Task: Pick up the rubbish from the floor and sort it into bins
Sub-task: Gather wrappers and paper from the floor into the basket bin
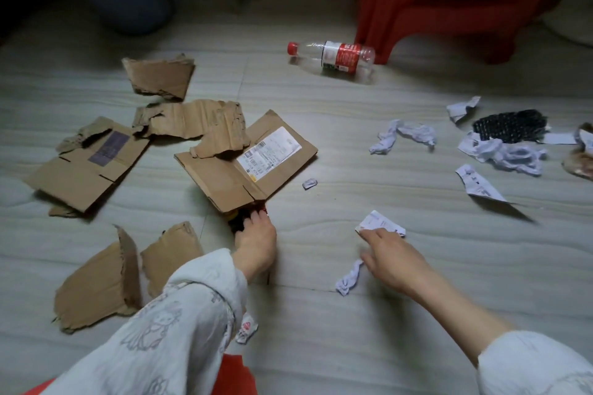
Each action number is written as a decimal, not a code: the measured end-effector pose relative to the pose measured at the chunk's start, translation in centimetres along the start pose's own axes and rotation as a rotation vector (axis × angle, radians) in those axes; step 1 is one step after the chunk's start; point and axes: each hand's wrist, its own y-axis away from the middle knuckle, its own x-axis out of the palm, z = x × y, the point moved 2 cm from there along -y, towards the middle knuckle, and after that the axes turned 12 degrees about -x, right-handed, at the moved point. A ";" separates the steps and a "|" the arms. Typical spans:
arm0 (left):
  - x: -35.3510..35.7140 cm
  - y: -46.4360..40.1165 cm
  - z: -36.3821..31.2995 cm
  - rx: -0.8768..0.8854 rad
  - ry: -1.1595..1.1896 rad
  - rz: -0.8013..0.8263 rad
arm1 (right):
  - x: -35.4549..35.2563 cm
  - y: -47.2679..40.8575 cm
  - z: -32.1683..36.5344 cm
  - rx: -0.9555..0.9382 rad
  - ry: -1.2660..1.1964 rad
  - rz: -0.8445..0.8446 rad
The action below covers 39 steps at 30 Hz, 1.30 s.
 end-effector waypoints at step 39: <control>-4.7 9.7 -5.4 0.281 0.386 0.207 | 0.4 5.9 -3.7 0.134 -0.323 -0.150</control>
